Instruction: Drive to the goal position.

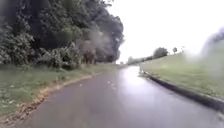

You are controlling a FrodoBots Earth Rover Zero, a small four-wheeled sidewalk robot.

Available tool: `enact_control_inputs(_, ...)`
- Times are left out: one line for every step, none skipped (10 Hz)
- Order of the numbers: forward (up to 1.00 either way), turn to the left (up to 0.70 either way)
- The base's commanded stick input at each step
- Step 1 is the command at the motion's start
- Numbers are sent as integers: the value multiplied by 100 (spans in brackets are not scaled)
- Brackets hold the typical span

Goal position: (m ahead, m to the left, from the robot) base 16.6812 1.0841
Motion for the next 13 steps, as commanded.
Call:
enact_control_inputs(45,0)
enact_control_inputs(45,0)
enact_control_inputs(45,0)
enact_control_inputs(45,0)
enact_control_inputs(45,0)
enact_control_inputs(45,0)
enact_control_inputs(45,0)
enact_control_inputs(45,0)
enact_control_inputs(45,0)
enact_control_inputs(45,0)
enact_control_inputs(45,0)
enact_control_inputs(45,0)
enact_control_inputs(45,0)
